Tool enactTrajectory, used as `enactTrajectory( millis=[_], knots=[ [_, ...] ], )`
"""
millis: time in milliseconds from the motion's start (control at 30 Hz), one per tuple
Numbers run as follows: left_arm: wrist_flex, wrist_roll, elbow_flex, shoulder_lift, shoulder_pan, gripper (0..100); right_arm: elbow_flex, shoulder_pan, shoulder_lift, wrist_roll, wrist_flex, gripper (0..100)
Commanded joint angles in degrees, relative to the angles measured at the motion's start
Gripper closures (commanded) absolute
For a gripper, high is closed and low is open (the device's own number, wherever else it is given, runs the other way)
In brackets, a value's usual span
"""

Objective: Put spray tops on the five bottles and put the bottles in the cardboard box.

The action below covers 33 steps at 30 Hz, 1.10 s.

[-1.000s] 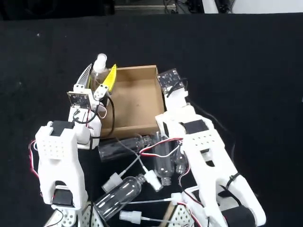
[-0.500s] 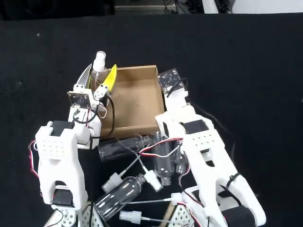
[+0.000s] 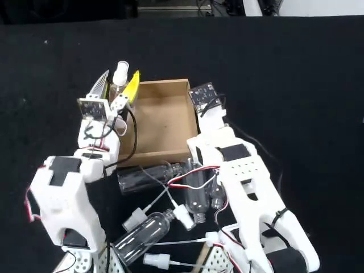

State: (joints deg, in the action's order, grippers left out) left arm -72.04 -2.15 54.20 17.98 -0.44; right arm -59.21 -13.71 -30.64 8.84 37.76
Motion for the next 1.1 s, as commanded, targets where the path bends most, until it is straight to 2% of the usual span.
enactTrajectory(
  millis=[0,133,367,500,633,900,967,1067],
  knots=[
    [5.3,0.5,-0.3,-10.1,0.7,74,0.4,-0.4,-2.8,-0.1,-1.1,85.8],
    [9.6,0.7,-1.1,-15.1,1.6,74,0.4,-0.4,-2.8,-0.1,-1.1,85.8],
    [16.4,6.5,-3.2,-24.6,1.9,74,0.4,-0.4,-2.8,-0.1,-1.1,85.8],
    [25.5,7.4,-4.6,-32.4,2.2,74,0.4,-0.4,-2.8,-0.1,-1.1,85.8],
    [42.2,7.5,-7.4,-41.2,2.1,74,0.4,-0.4,-2.8,-0.1,-1.1,85.8],
    [89.6,7.4,-16.7,-57.4,2.0,74,0.7,-0.4,-3.2,-0.5,-0.7,85.7],
    [97.1,7.4,-18.2,-60.7,2.0,74,1.0,-0.2,-3.2,-0.5,-0.7,85.5],
    [101.7,7.4,-19.5,-64.4,0.3,74,1.4,-0.6,-3.2,-0.6,-0.7,85.3]
  ],
)
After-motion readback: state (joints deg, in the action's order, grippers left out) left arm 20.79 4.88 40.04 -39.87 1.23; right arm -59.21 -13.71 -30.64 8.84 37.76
